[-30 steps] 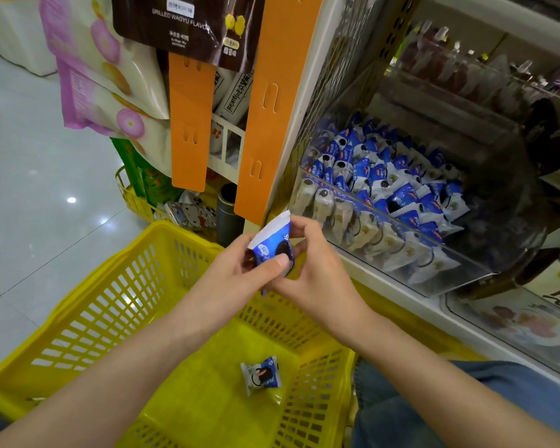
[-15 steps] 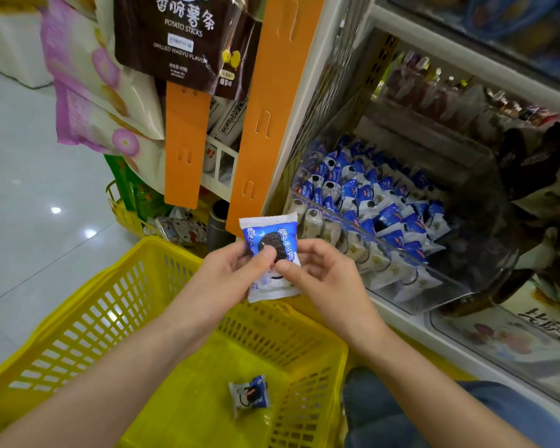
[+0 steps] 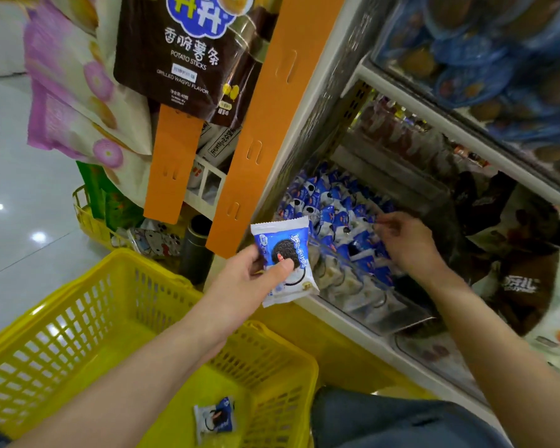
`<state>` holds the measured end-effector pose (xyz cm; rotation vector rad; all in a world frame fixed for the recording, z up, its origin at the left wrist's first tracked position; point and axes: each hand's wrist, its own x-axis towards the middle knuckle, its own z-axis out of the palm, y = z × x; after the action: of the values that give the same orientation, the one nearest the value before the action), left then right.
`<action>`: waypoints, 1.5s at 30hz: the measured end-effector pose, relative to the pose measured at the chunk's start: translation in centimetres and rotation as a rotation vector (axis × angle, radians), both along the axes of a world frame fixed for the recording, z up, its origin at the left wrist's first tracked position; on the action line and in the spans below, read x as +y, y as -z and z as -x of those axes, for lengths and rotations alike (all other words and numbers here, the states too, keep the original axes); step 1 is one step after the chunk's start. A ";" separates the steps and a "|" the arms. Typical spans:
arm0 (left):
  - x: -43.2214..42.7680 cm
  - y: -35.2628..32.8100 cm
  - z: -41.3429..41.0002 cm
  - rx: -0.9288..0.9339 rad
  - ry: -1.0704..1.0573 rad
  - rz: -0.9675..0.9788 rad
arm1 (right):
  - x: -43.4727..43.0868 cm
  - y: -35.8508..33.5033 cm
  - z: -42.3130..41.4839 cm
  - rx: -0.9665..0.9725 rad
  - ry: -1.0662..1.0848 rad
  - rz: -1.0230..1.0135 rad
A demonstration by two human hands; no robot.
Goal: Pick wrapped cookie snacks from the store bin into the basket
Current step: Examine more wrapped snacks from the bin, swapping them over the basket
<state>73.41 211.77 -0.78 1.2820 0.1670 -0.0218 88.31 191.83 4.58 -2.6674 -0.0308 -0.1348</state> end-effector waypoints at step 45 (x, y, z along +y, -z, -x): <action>-0.3 -1.2 0.7 0.017 0.337 0.054 | 3.2 -1.6 10.5 0.449 -0.290 -0.520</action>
<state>72.69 211.47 0.41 1.2445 -0.0366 -0.3239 77.82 195.01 6.22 -2.0909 -0.2069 0.4836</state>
